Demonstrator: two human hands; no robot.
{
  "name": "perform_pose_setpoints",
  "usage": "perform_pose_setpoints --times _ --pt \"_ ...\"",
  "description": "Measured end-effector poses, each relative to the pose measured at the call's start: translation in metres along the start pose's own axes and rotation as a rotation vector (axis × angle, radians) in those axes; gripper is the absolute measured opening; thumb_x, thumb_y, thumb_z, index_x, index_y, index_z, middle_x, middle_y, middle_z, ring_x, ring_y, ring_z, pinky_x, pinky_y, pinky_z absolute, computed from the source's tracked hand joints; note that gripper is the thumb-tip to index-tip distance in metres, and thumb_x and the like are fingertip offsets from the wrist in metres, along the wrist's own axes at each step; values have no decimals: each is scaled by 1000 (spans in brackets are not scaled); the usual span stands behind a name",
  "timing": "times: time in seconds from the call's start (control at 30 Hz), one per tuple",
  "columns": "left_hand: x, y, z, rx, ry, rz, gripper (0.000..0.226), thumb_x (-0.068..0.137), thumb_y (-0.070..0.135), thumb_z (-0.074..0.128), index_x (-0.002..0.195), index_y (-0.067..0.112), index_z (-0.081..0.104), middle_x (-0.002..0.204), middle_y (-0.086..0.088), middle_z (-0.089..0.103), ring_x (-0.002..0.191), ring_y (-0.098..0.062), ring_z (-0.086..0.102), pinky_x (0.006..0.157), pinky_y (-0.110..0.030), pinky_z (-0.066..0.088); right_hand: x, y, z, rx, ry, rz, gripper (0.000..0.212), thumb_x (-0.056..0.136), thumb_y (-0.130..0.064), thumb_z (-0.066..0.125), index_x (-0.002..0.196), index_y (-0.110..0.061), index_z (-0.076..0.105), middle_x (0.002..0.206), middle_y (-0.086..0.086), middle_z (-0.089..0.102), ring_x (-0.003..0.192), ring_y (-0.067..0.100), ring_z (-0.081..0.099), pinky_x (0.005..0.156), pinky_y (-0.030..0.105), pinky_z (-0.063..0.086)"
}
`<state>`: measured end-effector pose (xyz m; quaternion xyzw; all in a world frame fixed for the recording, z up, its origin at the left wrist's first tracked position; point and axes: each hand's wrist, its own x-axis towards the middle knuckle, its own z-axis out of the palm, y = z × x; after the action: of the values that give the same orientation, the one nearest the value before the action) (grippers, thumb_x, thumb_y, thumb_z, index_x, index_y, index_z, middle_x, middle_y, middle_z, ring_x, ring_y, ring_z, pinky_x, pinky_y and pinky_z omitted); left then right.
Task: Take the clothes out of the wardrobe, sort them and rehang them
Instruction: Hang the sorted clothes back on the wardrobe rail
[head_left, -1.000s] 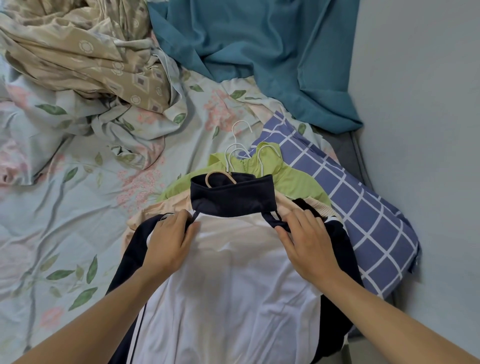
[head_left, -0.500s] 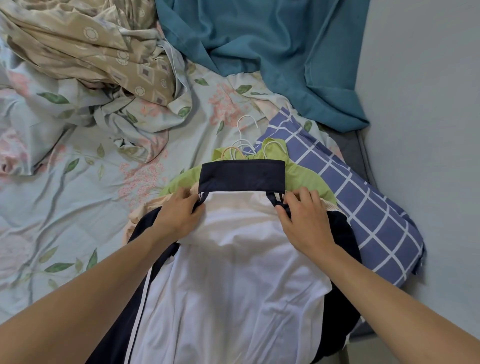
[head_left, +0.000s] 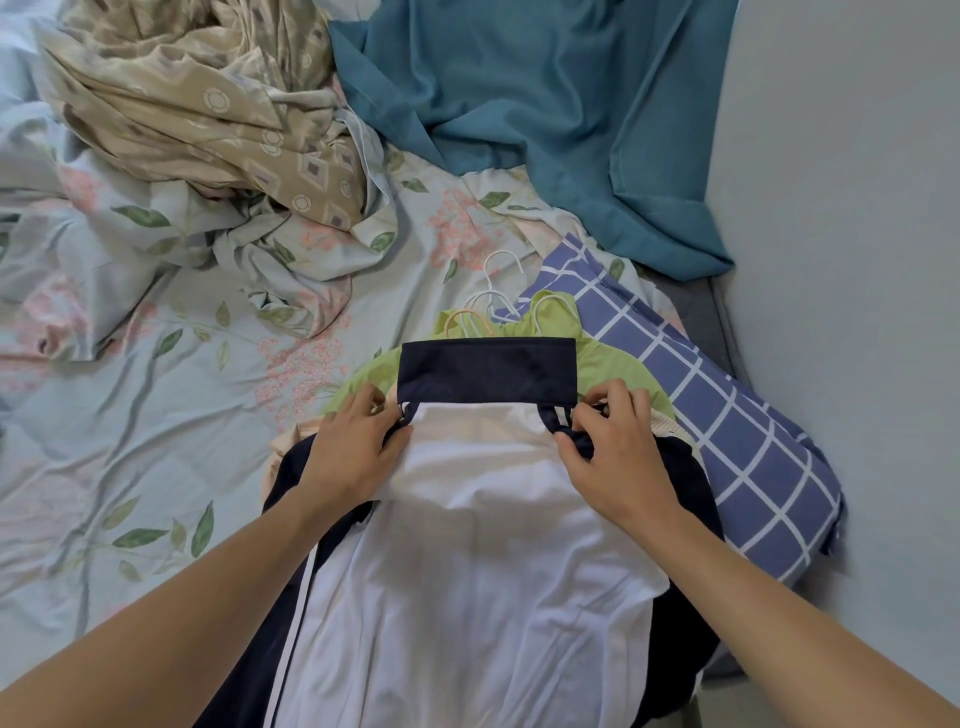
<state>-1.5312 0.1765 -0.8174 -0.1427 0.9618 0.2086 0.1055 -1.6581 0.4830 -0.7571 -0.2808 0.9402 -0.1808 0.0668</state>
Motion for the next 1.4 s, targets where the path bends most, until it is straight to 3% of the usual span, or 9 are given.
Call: perform_pose_setpoints --times 0.1,0.2,0.33,0.5,0.63,0.87,1.03,1.2,1.4 --pt "-7 5 -13 -85 -18 0 36 106 45 46 108 20 71 120 4 51 107 -23 53 78 -40 45 -4 -8 -7 42 -14 17 35 89 -31 74 77 -21 43 98 -3 47 92 22 39 81 30 39" --pt "-11 9 -25 -164 -51 -10 31 107 39 52 118 19 72 134 5 52 119 -20 52 84 -35 40 -5 -13 -12 64 -60 64 41 89 -31 74 72 -22 38 75 -6 41 77 22 37 69 33 31" --pt "-4 10 -32 -192 -113 -37 37 108 43 48 133 24 67 142 4 51 128 -22 51 87 -32 33 11 -13 -14 85 -170 146 46 91 -31 71 67 -24 34 73 -5 42 75 24 42 64 37 32" --pt "16 7 -21 -228 -156 -109 36 108 43 47 120 16 68 136 -4 53 122 -28 53 91 -36 41 46 -10 -5 50 -233 237 46 88 -33 73 60 -22 37 75 -2 41 89 33 48 75 41 39" --pt "20 9 -17 -335 -88 -122 29 107 35 48 111 13 66 124 -2 55 109 -26 57 95 -43 48 39 -11 0 73 -180 224 44 87 -32 74 63 -25 38 79 -5 42 90 27 43 79 43 39" --pt "18 12 -20 -352 70 -75 21 107 30 49 90 17 49 93 2 48 91 -24 48 79 -44 42 40 -14 -12 150 -74 176 42 83 -25 78 64 -27 41 79 -5 46 85 25 47 72 39 38" --pt "22 18 -29 -331 182 -27 21 107 29 49 89 22 42 93 4 45 89 -22 44 79 -44 38 51 -11 -18 134 -43 177 45 86 -32 76 63 -27 37 75 -9 41 82 25 44 67 35 30" --pt "20 21 -36 -306 195 -43 22 107 31 49 88 24 40 92 6 44 88 -22 43 79 -44 37 55 -16 -26 122 -95 194 36 86 -29 73 69 -22 42 81 -4 47 83 25 46 67 39 37" --pt "-18 19 -68 -389 117 -8 28 105 33 53 83 25 39 86 7 45 81 -18 45 71 -40 39 27 -41 -66 165 -123 228 36 87 -29 73 81 -22 38 77 -1 51 71 24 51 60 45 44"
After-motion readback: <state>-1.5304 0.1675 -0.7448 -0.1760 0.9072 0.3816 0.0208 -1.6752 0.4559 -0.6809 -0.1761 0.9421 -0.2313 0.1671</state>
